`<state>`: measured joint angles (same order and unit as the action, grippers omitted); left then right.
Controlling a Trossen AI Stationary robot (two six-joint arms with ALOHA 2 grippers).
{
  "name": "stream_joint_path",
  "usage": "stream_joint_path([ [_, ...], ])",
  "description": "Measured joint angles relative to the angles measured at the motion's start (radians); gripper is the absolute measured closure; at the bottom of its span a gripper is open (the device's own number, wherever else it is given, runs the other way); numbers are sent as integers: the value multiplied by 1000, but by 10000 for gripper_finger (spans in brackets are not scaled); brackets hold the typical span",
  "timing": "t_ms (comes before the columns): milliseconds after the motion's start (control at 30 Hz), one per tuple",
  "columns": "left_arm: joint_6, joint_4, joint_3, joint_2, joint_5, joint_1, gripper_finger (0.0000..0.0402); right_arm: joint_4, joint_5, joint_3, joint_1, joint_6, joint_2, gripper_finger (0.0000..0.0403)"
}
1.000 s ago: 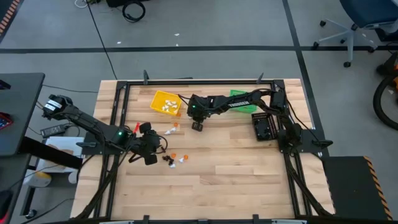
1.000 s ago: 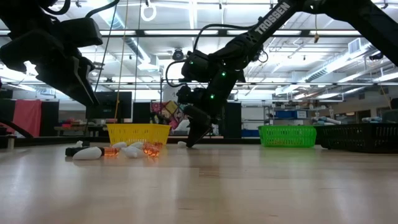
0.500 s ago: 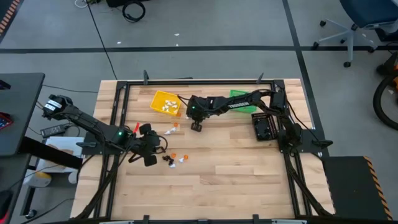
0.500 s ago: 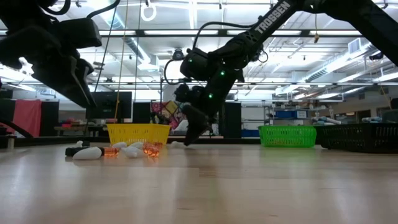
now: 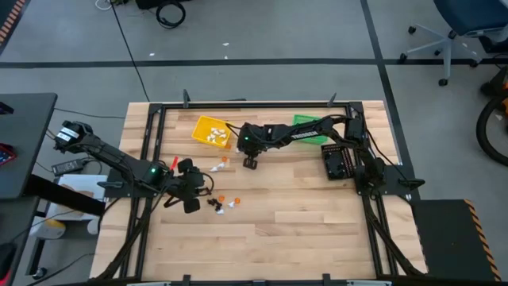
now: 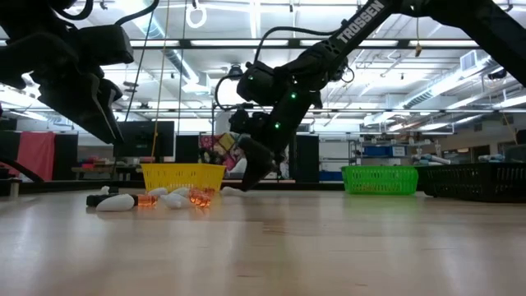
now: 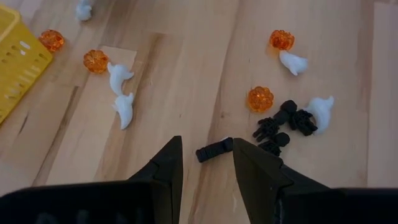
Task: Sort Halloween decoration
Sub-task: Put the white ghost toy into the yellow bin
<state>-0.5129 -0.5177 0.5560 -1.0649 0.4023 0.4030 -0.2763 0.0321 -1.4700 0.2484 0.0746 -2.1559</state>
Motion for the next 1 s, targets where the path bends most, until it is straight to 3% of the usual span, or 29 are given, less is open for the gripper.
stream_joint_path([
  [700,-18,0,0,0,-6,0,285,151,19,-2,-4,-35,22,214],
  [1000,-17,-6,0,1,-7,0,285,171,-16,1,11,-98,-55,199],
])
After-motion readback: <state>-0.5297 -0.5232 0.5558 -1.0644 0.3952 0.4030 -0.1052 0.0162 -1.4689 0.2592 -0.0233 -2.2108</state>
